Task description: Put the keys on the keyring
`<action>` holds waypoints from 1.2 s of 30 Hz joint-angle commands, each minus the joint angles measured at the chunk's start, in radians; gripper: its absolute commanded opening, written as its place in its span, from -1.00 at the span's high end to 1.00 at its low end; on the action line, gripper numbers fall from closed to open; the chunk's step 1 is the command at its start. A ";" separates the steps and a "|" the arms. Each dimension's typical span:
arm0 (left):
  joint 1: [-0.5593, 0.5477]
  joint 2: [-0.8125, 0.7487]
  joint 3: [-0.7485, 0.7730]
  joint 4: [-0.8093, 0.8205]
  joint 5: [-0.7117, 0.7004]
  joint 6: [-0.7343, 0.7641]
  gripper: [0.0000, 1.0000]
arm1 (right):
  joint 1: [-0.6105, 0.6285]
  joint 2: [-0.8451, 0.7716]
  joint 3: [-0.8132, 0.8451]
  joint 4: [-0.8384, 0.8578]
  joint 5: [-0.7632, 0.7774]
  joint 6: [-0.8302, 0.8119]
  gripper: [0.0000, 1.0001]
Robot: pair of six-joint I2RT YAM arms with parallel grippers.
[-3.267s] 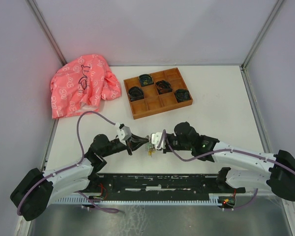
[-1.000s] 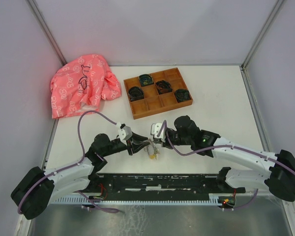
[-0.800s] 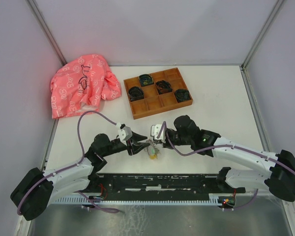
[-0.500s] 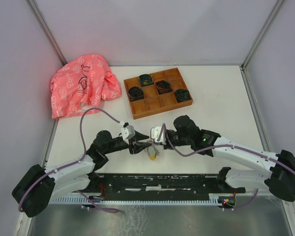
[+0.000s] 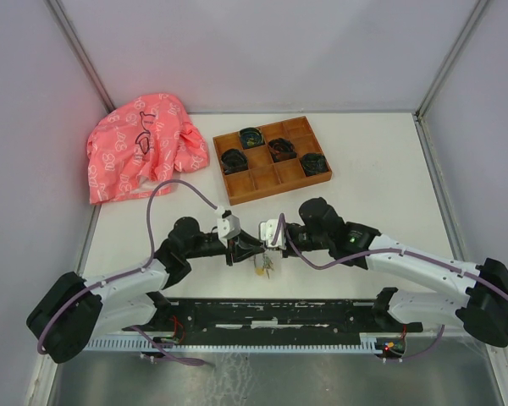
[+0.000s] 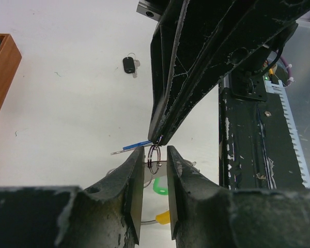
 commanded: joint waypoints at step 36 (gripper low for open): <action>0.002 -0.055 -0.015 0.152 -0.129 -0.123 0.95 | 0.071 -0.069 -0.110 0.169 0.089 0.049 0.99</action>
